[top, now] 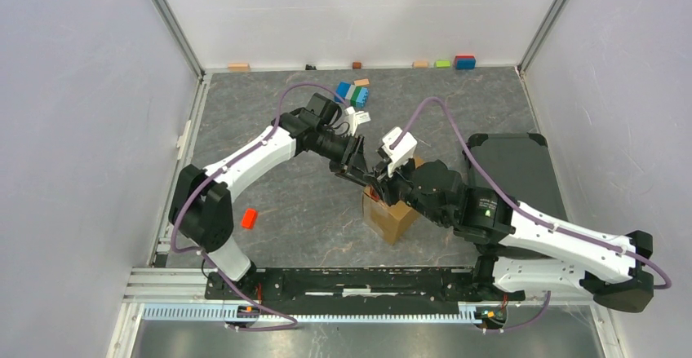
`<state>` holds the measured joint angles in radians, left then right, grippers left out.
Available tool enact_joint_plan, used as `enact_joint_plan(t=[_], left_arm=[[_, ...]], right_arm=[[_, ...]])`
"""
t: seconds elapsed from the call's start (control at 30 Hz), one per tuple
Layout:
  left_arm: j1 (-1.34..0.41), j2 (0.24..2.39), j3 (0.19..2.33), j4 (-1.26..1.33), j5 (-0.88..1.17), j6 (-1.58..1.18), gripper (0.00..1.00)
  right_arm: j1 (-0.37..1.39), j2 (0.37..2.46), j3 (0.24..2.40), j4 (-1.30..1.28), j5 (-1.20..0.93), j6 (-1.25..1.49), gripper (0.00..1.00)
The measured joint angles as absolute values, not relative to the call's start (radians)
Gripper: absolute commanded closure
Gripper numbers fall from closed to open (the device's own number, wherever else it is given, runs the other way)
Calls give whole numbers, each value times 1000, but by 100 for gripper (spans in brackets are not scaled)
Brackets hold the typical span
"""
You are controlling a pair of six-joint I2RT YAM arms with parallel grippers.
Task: Unpack the express box
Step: Cut the express box at the center of the board.
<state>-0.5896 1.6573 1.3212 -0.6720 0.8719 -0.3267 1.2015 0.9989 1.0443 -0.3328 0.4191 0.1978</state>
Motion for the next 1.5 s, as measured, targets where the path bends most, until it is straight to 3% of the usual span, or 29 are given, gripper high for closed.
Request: enact_joint_plan(t=[1.5], left_arm=[[-584,1692,1350,-686,900,-326,59]], right_arm=[[1264,908,1102,-623,438,255,100]])
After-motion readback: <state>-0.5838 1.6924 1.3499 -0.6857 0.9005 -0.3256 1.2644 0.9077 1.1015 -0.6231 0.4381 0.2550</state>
